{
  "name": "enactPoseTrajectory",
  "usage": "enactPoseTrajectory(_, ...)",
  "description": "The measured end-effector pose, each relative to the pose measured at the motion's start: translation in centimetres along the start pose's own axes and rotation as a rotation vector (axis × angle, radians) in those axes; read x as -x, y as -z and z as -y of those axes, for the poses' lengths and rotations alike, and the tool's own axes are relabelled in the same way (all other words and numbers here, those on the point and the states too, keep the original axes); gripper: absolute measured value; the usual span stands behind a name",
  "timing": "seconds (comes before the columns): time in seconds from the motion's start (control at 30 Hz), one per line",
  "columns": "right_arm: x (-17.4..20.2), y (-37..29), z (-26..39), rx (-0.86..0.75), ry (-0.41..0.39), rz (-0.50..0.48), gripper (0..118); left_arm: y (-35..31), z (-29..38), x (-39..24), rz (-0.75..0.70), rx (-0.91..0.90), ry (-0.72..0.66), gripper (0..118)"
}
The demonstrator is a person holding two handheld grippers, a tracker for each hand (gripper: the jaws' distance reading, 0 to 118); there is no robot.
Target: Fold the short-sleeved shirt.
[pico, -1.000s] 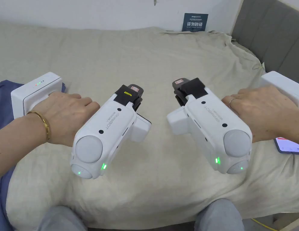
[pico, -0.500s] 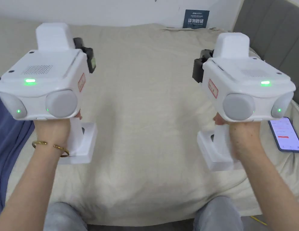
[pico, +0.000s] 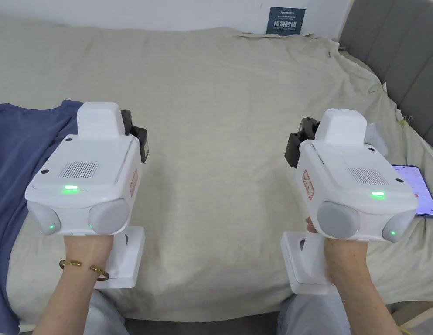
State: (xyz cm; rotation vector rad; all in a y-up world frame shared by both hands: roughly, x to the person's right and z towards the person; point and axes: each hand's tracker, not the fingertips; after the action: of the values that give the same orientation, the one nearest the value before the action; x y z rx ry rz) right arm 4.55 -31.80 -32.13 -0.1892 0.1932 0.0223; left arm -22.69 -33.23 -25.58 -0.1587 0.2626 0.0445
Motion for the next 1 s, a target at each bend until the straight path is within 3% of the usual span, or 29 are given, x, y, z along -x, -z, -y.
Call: enactPoseTrajectory(1.0, 1.3, -2.3, 0.0, -0.004, -0.019, 0.011, 0, 0.1, 0.7, -0.3, 0.017, 0.015, 0.061, 0)
